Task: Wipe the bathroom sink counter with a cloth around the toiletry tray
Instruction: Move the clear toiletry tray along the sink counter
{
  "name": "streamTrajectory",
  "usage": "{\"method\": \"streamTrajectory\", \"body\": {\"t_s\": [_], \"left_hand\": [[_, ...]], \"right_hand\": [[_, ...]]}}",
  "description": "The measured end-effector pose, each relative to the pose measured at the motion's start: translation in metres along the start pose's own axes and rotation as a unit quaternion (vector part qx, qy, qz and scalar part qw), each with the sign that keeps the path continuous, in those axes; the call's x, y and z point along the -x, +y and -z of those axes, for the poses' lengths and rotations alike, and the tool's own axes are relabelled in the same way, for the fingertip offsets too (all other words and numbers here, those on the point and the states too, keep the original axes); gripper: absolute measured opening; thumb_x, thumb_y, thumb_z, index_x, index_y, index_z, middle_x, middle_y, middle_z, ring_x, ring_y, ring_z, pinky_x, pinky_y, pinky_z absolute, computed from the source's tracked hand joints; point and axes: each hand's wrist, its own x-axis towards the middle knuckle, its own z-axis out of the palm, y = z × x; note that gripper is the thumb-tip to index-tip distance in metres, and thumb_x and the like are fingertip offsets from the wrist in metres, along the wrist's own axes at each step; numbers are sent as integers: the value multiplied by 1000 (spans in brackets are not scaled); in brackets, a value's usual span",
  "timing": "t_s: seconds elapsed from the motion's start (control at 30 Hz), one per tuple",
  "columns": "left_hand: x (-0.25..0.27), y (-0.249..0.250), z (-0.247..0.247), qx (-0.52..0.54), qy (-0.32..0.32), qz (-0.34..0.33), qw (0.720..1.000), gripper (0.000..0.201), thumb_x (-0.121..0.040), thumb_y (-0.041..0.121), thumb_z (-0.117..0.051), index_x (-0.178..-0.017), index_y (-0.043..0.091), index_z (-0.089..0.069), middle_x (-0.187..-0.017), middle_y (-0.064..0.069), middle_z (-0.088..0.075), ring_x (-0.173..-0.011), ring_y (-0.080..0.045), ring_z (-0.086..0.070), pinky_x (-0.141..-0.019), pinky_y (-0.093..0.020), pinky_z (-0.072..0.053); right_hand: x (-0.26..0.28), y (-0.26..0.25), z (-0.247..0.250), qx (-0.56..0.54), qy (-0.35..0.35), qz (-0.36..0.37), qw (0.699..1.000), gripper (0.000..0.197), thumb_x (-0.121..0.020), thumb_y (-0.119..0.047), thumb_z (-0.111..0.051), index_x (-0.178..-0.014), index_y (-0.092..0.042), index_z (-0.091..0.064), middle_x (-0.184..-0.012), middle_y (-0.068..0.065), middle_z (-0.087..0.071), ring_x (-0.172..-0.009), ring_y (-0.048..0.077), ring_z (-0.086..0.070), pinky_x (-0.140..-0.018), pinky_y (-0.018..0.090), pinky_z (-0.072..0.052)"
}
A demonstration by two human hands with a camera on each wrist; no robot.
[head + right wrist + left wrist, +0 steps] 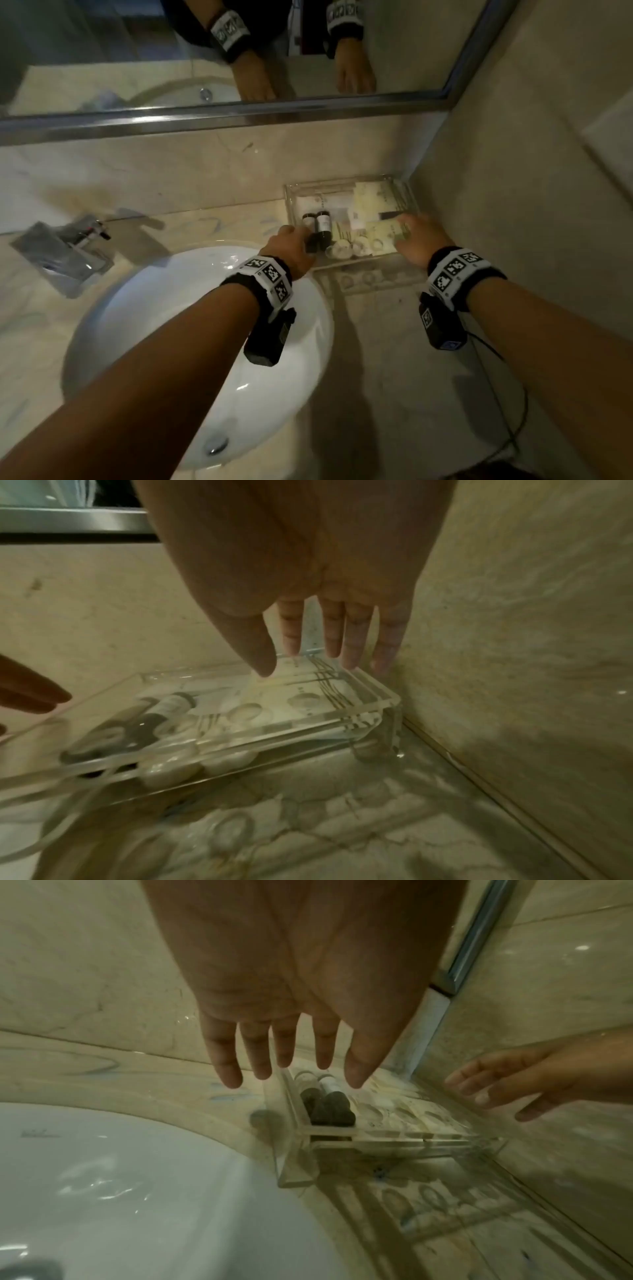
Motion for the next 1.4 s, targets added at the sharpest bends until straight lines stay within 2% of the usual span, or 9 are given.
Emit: {"method": "streamTrajectory", "body": {"t_s": [0.13,0.27,0.43,0.5,0.73,0.97,1.13,1.3,1.4], "left_hand": [[-10,7,-7,38,13,23,999,59,-90,23,-58,-143,19,-32,-152,-11,-21,-130,-33,-40,-107,-39,-38],[-26,8,-11,95,35,61,993,68,-88,20,-60,-146,25,-26,-156,-10,-7,-132,-36,-39,-107,-39,-38],[-40,0,-10,237,57,122,962,75,-88,13,-60,-148,22,-15,-135,-16,-51,-117,-32,-54,-88,-32,-43],[-44,-3,-12,273,46,140,951,80,-88,14,-61,-149,24,-11,-131,-16,-55,-115,-31,-56,-85,-31,-43],[-53,-10,-18,377,39,178,908,59,-86,16,-66,-136,11,-35,-130,-15,-53,-111,-33,-57,-94,-47,-50],[-59,-24,-31,427,32,169,888,88,-74,25,-74,-144,36,-23,-138,-15,-39,-116,-38,-52,-87,-58,-51],[-59,-21,-29,476,43,151,866,87,-81,3,-68,-146,32,-19,-124,-20,-55,-108,-37,-58,-88,-54,-51],[-56,-26,-27,513,37,148,845,84,-82,1,-67,-145,34,-22,-107,-12,-61,-87,-26,-62,-55,-38,-52],[-51,-25,-22,520,24,136,843,81,-83,2,-67,-142,36,-23,-97,-7,-61,-80,-22,-62,-48,-34,-50]], "right_hand": [[-13,18,5,7,8,-37,999,57,-85,-34,-55,-139,-25,-36,-141,12,-39,-121,34,-46,-100,40,-44],[-28,31,5,-20,14,-40,999,49,-86,-25,-52,-133,-22,-40,-134,14,-42,-115,35,-48,-97,36,-44],[-42,38,-1,-109,-13,-84,990,81,-90,-31,-54,-150,-24,-1,-149,15,-31,-129,35,-41,-106,38,-37],[-46,38,-3,-129,-27,-101,986,84,-90,-35,-53,-150,-25,4,-150,15,-31,-130,35,-40,-106,38,-36],[-53,41,-9,-245,-16,-149,958,69,-91,-27,-55,-147,-12,-18,-149,13,-32,-134,32,-34,-106,33,-31],[-63,39,-12,-279,-26,-168,945,81,-70,-37,-62,-142,-15,-31,-143,11,-41,-127,34,-43,-105,44,-39],[-72,52,-17,-297,-23,-163,941,100,-47,-49,-63,-139,-22,-35,-142,7,-45,-125,32,-47,-104,46,-43],[-76,57,-15,-327,-19,-140,934,96,-42,-46,-65,-132,-16,-47,-129,7,-56,-113,29,-56,-99,44,-47],[-94,79,-26,-349,-43,-133,927,97,-42,-45,-75,-132,-19,-48,-130,6,-56,-112,27,-58,-98,44,-47]]}}
